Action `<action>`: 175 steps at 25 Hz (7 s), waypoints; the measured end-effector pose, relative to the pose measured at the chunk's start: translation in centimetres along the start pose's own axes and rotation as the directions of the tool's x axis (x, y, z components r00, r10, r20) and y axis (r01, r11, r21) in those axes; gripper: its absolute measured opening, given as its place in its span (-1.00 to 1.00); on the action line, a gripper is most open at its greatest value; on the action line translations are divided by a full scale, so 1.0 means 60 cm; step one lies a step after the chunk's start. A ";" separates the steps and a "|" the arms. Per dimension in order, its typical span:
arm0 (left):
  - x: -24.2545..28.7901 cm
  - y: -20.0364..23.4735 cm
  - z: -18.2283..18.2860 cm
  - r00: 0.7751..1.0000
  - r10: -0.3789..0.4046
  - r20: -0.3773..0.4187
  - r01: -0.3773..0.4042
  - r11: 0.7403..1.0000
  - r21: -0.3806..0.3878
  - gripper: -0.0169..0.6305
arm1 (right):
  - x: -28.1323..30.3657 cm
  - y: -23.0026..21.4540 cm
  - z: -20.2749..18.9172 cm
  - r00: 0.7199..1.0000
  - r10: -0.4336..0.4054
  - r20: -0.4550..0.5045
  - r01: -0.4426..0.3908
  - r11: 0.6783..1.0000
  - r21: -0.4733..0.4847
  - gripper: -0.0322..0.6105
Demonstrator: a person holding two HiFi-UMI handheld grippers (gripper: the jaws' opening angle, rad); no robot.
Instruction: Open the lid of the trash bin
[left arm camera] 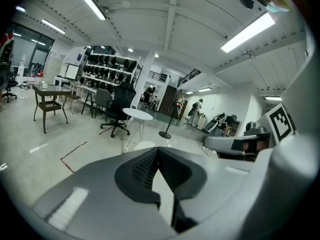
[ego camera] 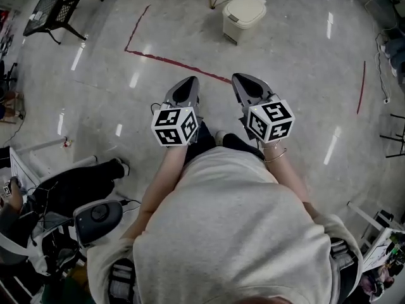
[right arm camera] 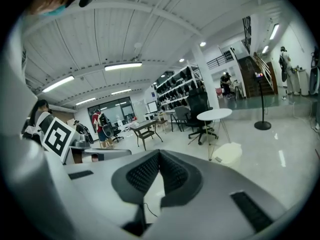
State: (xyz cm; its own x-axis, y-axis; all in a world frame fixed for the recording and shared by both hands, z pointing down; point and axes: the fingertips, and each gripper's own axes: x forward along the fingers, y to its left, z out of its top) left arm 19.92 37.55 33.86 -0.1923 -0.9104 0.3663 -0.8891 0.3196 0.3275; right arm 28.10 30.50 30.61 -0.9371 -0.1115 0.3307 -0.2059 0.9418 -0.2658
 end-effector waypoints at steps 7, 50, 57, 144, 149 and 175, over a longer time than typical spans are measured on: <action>0.126 0.120 0.099 0.992 -0.117 -0.046 0.117 0.993 -0.004 -0.92 | 0.147 -0.050 0.058 0.995 -0.096 0.014 0.096 0.995 0.032 -0.88; 0.573 0.243 0.234 0.801 -0.426 -0.420 0.477 0.879 0.019 -0.92 | 0.499 -0.403 0.217 0.946 -0.316 -0.067 0.323 0.933 0.156 -0.88; 0.651 0.222 0.227 0.781 -0.421 -0.462 0.471 0.882 -0.007 -0.92 | 0.517 -0.473 0.214 0.946 -0.302 -0.120 0.319 0.933 0.165 -0.88; 1.033 0.318 -0.238 0.587 -0.453 -0.671 0.547 0.833 -0.085 -0.92 | 0.763 -0.817 -0.400 0.746 -0.478 -0.464 0.600 0.784 0.156 -0.88; 1.025 0.324 -0.236 0.586 -0.444 -0.678 0.538 0.838 -0.084 -0.92 | 0.765 -0.818 -0.403 0.738 -0.409 -0.536 0.598 0.765 0.240 -0.88; 0.966 0.297 -0.120 0.582 -0.471 -0.663 0.587 0.807 -0.059 -0.92 | 0.689 -0.706 -0.291 0.774 -0.368 -0.516 0.562 0.774 0.291 -0.88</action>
State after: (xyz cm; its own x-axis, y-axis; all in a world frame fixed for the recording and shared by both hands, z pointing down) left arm -4.07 -7.67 67.18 0.5824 -0.5058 0.6364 -0.8065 -0.2611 0.5305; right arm 3.00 -8.45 71.38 -0.5038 -0.2691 0.8208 -0.7680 0.5745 -0.2831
